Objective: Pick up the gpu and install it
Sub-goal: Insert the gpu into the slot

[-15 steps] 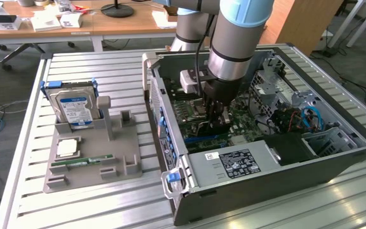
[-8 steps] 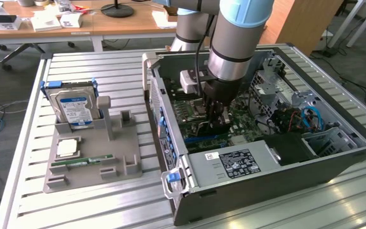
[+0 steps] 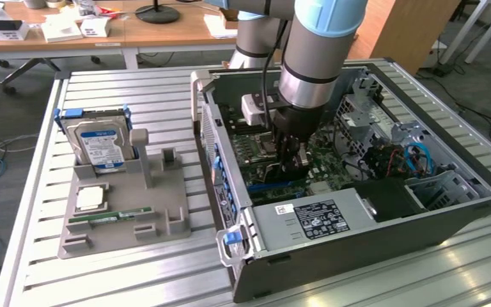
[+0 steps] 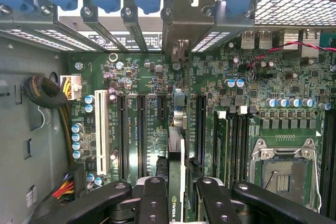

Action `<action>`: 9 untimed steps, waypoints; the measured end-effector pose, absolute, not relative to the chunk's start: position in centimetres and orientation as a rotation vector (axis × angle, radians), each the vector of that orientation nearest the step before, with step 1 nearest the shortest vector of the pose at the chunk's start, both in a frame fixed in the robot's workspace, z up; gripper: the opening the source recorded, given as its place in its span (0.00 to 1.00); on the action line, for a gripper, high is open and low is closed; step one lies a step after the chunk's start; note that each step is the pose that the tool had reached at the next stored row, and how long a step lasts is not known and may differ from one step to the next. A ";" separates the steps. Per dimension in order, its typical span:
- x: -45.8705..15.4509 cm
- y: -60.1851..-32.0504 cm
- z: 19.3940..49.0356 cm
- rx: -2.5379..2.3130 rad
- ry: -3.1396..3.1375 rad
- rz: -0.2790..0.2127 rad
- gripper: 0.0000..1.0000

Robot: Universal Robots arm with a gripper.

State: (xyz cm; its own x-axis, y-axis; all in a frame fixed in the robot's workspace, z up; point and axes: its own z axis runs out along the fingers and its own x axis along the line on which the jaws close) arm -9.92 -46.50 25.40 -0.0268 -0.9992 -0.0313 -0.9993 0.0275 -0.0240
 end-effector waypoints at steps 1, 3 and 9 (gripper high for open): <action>-9.9 -46.5 25.4 -2.164 2.223 0.007 0.26; -9.9 -46.5 25.4 -2.164 2.223 0.007 0.26; -9.9 -46.5 25.4 -2.163 2.223 0.007 0.26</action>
State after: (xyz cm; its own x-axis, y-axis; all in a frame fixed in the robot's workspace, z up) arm -9.92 -46.50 25.39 -0.0268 -0.9991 -0.0318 -0.9993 0.0276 -0.0242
